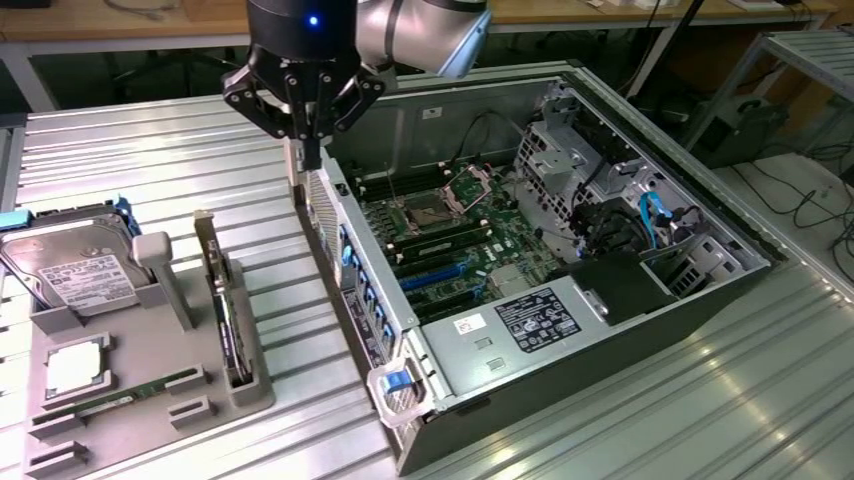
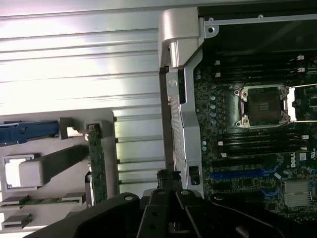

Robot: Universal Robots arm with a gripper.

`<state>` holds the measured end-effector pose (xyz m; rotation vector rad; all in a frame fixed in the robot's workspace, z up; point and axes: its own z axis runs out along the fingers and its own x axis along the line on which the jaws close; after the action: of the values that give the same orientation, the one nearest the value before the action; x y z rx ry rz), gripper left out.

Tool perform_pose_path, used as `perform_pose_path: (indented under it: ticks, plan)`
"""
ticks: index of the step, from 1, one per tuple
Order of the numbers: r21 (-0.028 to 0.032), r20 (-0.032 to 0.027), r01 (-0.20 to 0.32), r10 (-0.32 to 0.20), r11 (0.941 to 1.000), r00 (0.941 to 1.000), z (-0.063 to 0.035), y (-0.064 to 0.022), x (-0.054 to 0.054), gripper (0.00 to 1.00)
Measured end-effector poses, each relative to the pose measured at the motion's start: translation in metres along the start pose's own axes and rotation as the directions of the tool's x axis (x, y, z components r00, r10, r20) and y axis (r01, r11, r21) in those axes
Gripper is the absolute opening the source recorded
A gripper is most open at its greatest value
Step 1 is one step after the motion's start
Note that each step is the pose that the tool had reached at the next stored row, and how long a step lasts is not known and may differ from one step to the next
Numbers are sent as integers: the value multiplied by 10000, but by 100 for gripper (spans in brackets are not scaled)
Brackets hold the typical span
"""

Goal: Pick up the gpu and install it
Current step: 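Reach for the gpu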

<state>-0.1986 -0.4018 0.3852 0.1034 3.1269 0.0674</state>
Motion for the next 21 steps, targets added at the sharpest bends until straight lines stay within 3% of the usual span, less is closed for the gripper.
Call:
perform_pose_path:
  ticks: [10, 21]
  plan:
    - [0, -3, 32, -32, 10000, 10000, 5, -32, 135, 11]
    - [-6, -13, 291, -291, 9996, 9996, 9, -176, 261, 11]
